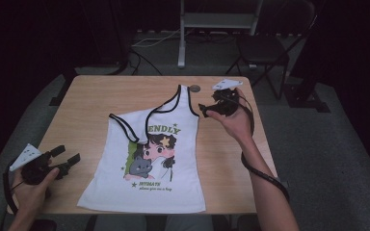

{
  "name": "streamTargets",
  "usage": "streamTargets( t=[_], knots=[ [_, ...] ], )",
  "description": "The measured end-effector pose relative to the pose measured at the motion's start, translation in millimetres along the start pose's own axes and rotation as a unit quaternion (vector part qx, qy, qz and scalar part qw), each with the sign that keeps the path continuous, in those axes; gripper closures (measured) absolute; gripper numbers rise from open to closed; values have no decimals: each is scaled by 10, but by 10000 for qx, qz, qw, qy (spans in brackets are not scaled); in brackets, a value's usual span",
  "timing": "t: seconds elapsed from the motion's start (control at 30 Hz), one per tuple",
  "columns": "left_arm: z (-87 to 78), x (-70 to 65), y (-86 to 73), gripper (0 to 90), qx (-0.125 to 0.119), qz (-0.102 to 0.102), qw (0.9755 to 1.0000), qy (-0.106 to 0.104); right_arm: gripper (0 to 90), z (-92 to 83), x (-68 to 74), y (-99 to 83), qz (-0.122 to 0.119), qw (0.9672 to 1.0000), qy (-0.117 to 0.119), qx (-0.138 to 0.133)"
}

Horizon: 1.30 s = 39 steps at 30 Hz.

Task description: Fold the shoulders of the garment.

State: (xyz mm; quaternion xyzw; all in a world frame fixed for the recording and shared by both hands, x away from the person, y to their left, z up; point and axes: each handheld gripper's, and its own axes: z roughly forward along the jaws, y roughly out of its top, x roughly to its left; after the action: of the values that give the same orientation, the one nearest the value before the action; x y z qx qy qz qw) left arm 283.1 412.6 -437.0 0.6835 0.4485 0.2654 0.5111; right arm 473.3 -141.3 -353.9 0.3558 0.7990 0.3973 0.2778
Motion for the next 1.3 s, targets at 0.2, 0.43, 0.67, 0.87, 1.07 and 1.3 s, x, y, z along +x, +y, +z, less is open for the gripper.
streamTargets(
  t=[0.2, 0.43, 0.67, 0.87, 1.07, 1.3],
  knots=[
    [50, -31, 17, 216, 48, 90, 9999, -15, 43, 222, -123, 25, 124, 9997, -88, 208],
    [48, -51, 15, 216, 76, 112, 9999, -106, 44, 441, -234, 136, 189, 9990, -179, 372],
    [52, -55, 16, 216, 54, 99, 9998, -142, 60, 749, -362, 199, 470, 9972, -161, 561],
    [48, -44, 13, 216, 12, 11, 9998, -187, 148, 968, -383, 272, 594, 9960, -27, 669],
    [47, -47, 14, 216, -7, 36, 9998, -214, 156, 1197, -342, 291, 621, 9944, 17, 853],
    [59, -60, 16, 216, 6, 77, 9996, -255, 224, 1386, -334, 364, 636, 9933, 13, 968]
  ],
)
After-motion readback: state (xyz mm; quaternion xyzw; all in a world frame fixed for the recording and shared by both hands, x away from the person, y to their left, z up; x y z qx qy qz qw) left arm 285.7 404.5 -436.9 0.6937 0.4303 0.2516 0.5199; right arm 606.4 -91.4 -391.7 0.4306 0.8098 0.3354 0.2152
